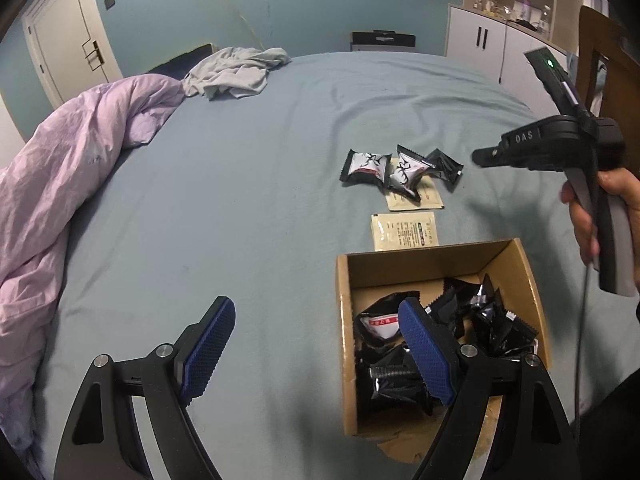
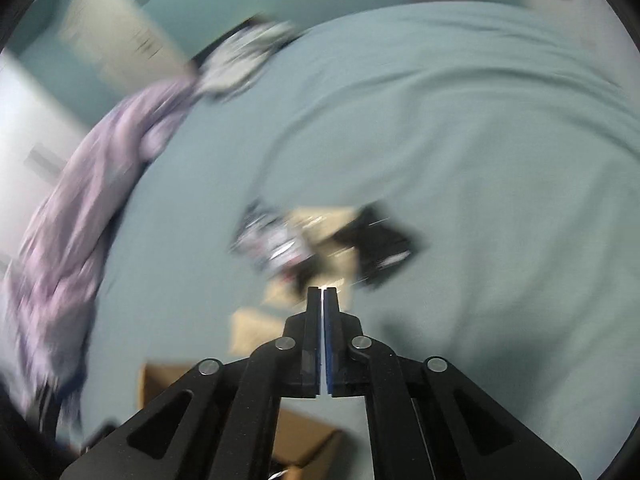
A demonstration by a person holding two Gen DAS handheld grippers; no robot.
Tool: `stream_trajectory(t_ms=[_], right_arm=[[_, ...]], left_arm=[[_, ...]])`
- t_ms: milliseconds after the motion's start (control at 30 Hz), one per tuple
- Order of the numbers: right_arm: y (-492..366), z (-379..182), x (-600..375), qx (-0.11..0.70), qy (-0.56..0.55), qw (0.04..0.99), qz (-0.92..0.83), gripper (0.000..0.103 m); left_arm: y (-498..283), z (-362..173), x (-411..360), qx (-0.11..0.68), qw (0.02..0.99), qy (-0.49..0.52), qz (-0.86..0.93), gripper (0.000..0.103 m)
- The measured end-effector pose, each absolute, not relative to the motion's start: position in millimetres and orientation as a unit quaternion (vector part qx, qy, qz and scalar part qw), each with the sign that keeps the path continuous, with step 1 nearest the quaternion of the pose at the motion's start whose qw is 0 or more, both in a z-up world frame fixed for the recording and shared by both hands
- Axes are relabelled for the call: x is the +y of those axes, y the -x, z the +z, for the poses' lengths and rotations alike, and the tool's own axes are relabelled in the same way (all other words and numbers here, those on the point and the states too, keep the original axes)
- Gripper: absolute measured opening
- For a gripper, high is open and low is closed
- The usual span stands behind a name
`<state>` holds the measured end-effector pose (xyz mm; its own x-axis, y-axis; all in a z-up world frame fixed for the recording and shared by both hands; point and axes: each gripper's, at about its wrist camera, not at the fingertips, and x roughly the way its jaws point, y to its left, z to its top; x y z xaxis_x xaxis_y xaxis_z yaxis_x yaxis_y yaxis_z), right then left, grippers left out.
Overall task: Organize snacks
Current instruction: 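Move the right gripper to the pile and grasp a black packet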
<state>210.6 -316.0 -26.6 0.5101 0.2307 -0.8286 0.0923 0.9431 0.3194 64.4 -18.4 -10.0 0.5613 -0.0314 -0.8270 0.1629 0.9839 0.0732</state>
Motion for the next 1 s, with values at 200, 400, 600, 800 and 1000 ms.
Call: stream_trajectory(t_ms=[200, 400, 600, 800, 1000], right_arm=[[-216, -47, -325, 0.466, -0.129, 0.875, -0.006, 0.077], [-258, -70, -298, 0.489, -0.048, 0.871, 0.020, 0.077], [-281, -89, -264, 0.488, 0.058, 0.871, -0.001, 0.072], [-279, -83, -276, 0.486, 0.012, 0.874, 0.030, 0.018], [-220, -25, -314, 0.447, -0.108, 0.888, 0.024, 0.018]], left_arm=[[-64, -9, -25, 0.465, 0.880, -0.074, -0.065, 0.085], [-69, -14, -29, 0.479, 0.871, -0.065, -0.088, 0.085], [-75, -17, -33, 0.491, 0.862, -0.049, -0.115, 0.085], [-86, -17, -35, 0.495, 0.858, -0.035, -0.135, 0.085], [-123, 6, -60, 0.489, 0.854, -0.067, -0.164, 0.086]])
